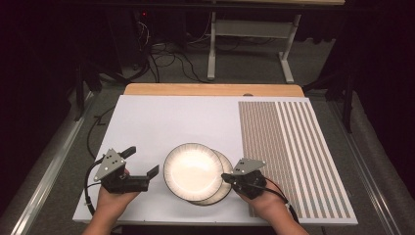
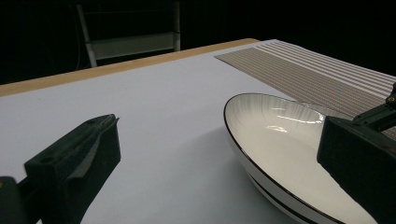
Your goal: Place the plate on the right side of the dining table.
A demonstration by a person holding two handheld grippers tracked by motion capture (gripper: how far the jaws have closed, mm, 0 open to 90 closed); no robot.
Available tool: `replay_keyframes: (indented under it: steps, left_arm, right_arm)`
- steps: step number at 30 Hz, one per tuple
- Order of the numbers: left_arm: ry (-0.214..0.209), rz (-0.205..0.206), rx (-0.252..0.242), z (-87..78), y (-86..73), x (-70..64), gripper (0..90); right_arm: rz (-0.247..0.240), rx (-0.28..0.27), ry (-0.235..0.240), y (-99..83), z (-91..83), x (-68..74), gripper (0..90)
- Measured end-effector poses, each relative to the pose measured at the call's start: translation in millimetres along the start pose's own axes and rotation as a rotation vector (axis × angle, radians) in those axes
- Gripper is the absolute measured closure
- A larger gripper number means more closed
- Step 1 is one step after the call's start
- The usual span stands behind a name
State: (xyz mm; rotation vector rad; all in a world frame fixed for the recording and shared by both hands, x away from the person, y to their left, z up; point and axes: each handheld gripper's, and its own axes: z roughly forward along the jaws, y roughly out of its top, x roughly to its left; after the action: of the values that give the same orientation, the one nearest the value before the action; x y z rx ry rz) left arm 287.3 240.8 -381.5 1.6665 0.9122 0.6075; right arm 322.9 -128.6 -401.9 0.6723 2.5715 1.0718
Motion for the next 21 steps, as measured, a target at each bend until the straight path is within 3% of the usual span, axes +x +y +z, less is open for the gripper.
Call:
replay_keyframes:
  steps: [2, 21]
  left_arm:
    - [0.0, -0.002, -0.001, -0.4, 0.0, 0.2, 0.1]
    - [-0.049, -0.05, 0.025, 6.7, -1.3, -2.3, 0.1]
  right_arm:
    - [-0.026, 0.015, -0.007, 1.4, 2.3, 2.9, 90.0]
    - [-0.05, 0.022, 0.015, 10.8, 13.6, 11.7, 90.0]
